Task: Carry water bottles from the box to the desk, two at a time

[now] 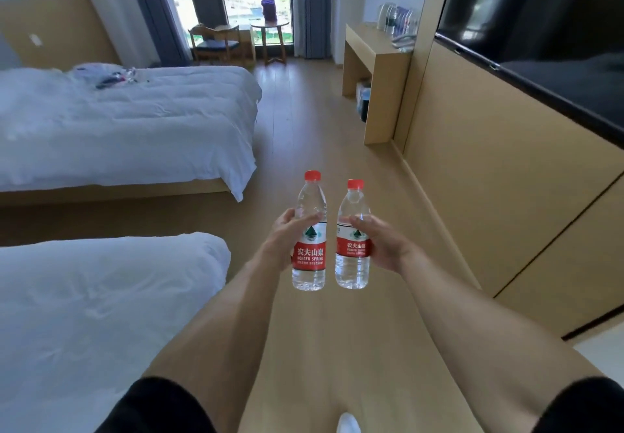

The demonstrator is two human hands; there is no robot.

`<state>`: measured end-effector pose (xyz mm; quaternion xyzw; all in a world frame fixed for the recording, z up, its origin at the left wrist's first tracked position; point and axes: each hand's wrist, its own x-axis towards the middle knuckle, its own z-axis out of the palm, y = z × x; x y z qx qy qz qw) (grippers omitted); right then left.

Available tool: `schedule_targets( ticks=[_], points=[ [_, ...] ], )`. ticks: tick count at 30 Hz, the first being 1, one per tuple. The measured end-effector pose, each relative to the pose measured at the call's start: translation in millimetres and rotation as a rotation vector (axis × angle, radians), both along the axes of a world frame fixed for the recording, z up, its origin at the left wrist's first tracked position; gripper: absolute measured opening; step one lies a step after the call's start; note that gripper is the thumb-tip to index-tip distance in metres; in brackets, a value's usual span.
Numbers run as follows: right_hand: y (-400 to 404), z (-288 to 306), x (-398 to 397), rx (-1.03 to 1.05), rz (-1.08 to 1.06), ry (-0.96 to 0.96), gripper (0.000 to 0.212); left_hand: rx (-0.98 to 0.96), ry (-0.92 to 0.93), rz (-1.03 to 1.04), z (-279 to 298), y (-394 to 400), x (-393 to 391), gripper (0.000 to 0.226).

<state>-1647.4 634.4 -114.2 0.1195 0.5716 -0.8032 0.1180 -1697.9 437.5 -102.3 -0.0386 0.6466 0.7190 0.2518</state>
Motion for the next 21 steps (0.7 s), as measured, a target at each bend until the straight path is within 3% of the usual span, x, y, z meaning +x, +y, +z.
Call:
schedule_targets(
  ticks=[3, 7, 8, 12, 18, 21],
  points=[
    [20, 5, -54, 0.011, 0.023, 0.004, 0.071, 0.02, 0.001, 0.031, 7, 15, -43, 0.047],
    [34, 13, -111, 0.023, 0.102, 0.039, 0.106, 0.044, -0.009, 0.056, 5, 29, -98, 0.047],
    [37, 13, -125, 0.024, 0.119, 0.044, 0.107, 0.056, -0.013, 0.062, 4, 32, -111, 0.047],
    [46, 4, -187, 0.032, 0.125, 0.001, 0.07, 0.079, -0.024, 0.077, -3, 40, -172, 0.047],
    [51, -6, -303, 0.054, 0.07, -0.048, 0.063, 0.086, -0.008, 0.044, -21, 49, -300, 0.053],
    [50, -4, -370, 0.07, 0.05, -0.043, 0.071, 0.102, -0.012, 0.028, -22, 50, -373, 0.055]
  ],
)
